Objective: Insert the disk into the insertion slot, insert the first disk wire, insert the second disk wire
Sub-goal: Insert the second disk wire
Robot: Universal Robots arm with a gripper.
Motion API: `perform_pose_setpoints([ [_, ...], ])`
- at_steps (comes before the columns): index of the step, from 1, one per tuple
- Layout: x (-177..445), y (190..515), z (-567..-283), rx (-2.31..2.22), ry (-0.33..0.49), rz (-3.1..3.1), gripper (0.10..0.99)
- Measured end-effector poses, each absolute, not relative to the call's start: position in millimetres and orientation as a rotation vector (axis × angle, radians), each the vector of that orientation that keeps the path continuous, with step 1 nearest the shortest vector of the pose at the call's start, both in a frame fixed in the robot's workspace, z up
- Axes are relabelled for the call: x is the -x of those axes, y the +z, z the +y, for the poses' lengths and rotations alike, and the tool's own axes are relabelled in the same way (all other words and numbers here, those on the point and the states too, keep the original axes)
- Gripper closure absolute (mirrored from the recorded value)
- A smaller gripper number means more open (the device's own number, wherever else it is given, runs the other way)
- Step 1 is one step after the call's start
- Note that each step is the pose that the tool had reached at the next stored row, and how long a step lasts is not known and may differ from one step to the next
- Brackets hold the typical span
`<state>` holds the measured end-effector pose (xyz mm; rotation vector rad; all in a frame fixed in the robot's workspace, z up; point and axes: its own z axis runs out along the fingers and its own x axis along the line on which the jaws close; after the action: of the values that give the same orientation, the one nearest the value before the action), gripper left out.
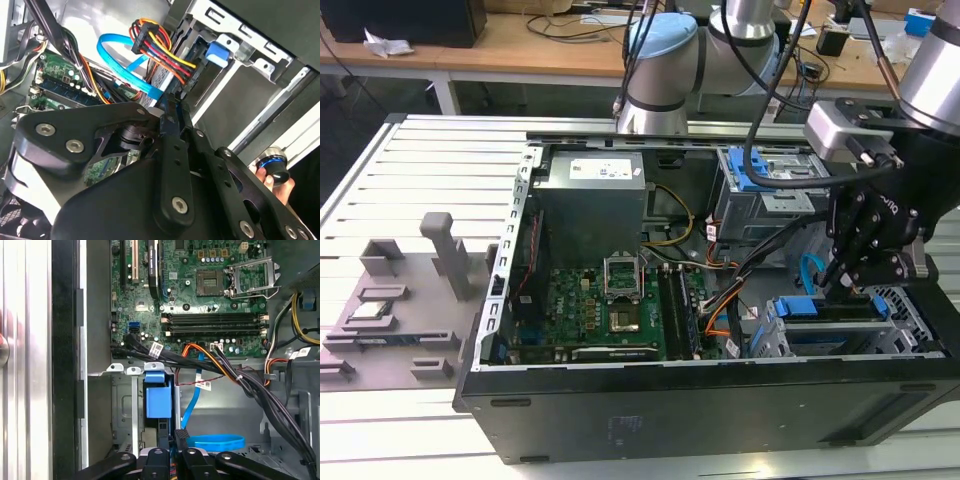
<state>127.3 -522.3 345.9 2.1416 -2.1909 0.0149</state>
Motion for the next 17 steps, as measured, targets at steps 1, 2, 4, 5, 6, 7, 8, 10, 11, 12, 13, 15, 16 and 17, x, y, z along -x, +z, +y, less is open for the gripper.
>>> perform_pose_setpoints([
  [1, -128.1, 345.6, -522.3, -2.142, 0.015, -2.191, 0.925],
  [2, -128.6, 345.4, -522.2, -2.142, 0.015, -2.191, 0.925],
  [4, -130.1, 344.9, -522.3, -2.142, 0.015, -2.190, 0.925],
  [5, -130.2, 344.9, -522.4, -2.141, 0.016, -2.190, 0.925],
  [6, -130.3, 344.6, -522.5, -2.141, 0.016, -2.190, 0.925],
  [7, -130.4, 344.3, -522.6, -2.142, 0.016, -2.190, 0.925],
  [8, -130.4, 343.9, -522.7, -2.142, 0.016, -2.189, 0.925],
  [10, -130.4, 343.2, -522.9, -2.142, 0.016, -2.190, 0.925],
  [11, -130.4, 342.6, -523.1, -2.142, 0.016, -2.190, 0.925],
  [12, -130.4, 342.2, -523.2, -2.142, 0.016, -2.189, 0.925],
  [13, -130.4, 341.5, -523.3, -2.142, 0.016, -2.190, 0.925],
  [15, -130.4, 339.4, -523.6, -2.142, 0.017, -2.189, 0.925],
  [16, -130.4, 338.3, -523.6, -2.140, 0.019, -2.188, 0.925],
  [17, -130.4, 338.2, -523.6, -2.140, 0.019, -2.188, 0.925],
])
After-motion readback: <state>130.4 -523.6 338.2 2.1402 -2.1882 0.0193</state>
